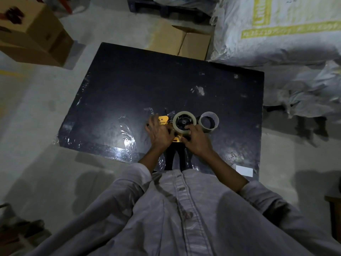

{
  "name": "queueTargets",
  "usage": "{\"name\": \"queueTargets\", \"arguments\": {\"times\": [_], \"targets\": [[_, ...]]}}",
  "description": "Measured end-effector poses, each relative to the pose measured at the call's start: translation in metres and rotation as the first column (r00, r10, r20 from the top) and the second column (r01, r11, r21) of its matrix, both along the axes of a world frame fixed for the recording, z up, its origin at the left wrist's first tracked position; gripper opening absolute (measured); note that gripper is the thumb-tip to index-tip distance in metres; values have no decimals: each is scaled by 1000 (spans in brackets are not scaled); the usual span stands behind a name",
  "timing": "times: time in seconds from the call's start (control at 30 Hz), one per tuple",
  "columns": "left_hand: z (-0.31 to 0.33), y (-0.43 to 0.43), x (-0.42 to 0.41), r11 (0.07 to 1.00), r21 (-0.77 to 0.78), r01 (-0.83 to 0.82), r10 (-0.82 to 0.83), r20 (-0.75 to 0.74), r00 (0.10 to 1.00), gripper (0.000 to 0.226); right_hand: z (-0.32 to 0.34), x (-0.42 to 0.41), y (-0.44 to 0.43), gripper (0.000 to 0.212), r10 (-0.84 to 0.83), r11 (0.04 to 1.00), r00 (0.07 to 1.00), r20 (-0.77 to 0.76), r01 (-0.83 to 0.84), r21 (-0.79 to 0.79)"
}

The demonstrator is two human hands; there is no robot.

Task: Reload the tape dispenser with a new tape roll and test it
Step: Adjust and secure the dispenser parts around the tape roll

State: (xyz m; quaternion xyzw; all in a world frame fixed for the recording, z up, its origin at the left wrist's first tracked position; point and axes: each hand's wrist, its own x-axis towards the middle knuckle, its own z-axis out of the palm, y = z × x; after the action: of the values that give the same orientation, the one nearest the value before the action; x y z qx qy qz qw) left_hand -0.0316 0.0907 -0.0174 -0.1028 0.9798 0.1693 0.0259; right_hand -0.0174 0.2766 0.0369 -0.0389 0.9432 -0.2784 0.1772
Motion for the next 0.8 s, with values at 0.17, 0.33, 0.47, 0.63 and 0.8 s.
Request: {"name": "queueTargets", "arguments": {"times": [0.17,0.33,0.47,0.63,0.8], "targets": [[-5,6,4,1000,-19,-6,6,-26,1000,30,-11,7,-7,84,90,996,996,24,-90,-1],[-1,6,7,1000,12,-20,20,-1,1000,23,-16,15,-13,79,177,983,984,6,-177,41],[4,0,6,1000,26,-16,15,65,998,26,-24,20,-11,64,170,985,985,14,-170,21],[16,-13,-6,999,-4,36,-35,203,979,27,-28,32,-22,89,109,992,985,137,-99,-78],[13,-33,-12,990,-55,127,-121,97,988,25,-35,34,-32,74,-24,992,974,226,52,-117]]}}
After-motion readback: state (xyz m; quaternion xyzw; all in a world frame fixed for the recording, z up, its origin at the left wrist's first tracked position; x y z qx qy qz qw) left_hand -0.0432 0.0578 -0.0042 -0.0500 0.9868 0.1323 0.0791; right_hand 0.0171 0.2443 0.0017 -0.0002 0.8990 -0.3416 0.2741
